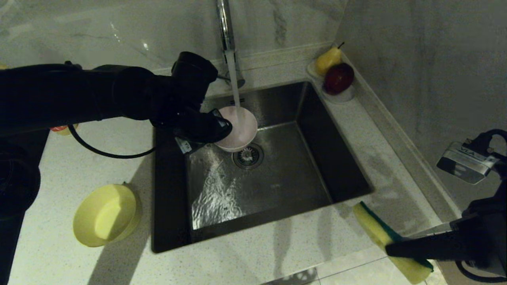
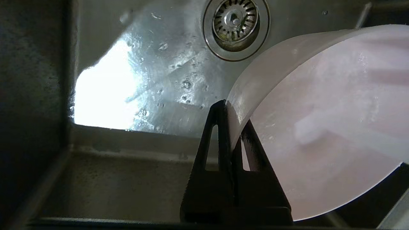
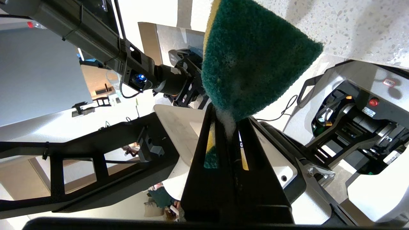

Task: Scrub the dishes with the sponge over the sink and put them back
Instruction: Wash the bowl

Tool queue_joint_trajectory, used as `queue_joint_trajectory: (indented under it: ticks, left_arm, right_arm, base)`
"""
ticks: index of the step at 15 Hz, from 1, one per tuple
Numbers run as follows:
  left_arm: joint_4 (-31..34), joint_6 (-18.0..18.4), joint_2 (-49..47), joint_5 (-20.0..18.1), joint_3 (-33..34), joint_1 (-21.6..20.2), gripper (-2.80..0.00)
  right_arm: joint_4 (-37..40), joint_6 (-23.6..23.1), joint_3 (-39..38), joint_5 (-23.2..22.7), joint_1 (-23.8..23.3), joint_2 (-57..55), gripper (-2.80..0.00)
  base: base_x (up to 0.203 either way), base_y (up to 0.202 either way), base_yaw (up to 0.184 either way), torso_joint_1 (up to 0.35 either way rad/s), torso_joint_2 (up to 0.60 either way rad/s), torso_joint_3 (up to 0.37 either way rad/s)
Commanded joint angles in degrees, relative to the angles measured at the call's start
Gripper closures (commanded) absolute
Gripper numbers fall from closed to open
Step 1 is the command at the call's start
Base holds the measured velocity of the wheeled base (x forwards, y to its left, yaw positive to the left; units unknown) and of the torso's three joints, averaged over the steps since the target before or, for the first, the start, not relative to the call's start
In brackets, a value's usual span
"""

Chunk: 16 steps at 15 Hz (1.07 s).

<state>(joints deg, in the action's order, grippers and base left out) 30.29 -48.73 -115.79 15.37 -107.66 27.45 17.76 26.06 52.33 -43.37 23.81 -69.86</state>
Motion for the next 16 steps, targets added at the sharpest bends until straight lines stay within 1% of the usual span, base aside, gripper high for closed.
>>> queue_joint_trajectory:
  ticks: [1, 3, 8, 10, 12, 13, 14, 16]
  left_arm:
    - [0.18, -0.40, -0.76, 0.01, 0.08, 0.14, 0.00]
    - [0.28, -0.41, -0.76, 0.01, 0.33, 0.41, 0.00]
    - [1.04, -0.41, 1.23, 0.17, 0.85, 0.85, 0.00]
    - [1.47, -0.29, 3.35, 1.09, 1.53, 0.84, 0.00]
    - [1.29, 0.48, 5.44, 7.17, 2.55, 0.79, 0.00]
    - [1.14, 1.63, 6.36, 10.72, 2.79, 0.77, 0.00]
    - [0.97, 3.04, 7.79, 13.05, 3.10, 0.76, 0.00]
    - [0.84, 5.20, 11.61, 13.86, 3.51, 0.67, 0.00]
  right_arm:
    - [0.08, 0.13, -0.13, -0.22, 0.01, -0.07, 0.00]
    - [0.01, 0.04, -0.06, -0.22, -0.67, 0.01, 0.00]
    - [0.08, 0.13, 0.22, -0.31, -0.69, 0.32, 0.00]
    - [0.09, 0.13, -0.13, -0.31, -0.69, 0.42, 0.00]
    - [0.17, 0.13, -0.22, -0.31, -0.77, 0.34, 0.00]
    - [0.17, 0.13, -0.13, -0.31, -0.69, 0.43, 0.00]
    - [0.17, 0.13, -0.13, -0.31, -0.69, 0.43, 0.00]
    - [0.34, 0.13, -0.13, -0.31, -0.69, 0.53, 0.00]
  base:
    - [0.000, 0.000, 0.000, 0.000, 0.00, 0.000]
    - [0.000, 0.000, 0.000, 0.000, 0.00, 0.000]
    - [0.000, 0.000, 0.000, 0.000, 0.00, 0.000]
    - [0.000, 0.000, 0.000, 0.000, 0.00, 0.000]
    - [0.000, 0.000, 0.000, 0.000, 0.00, 0.000]
    - [0.000, 0.000, 0.000, 0.000, 0.00, 0.000]
    - [0.000, 0.000, 0.000, 0.000, 0.00, 0.000]
    - [0.000, 0.000, 0.000, 0.000, 0.00, 0.000]
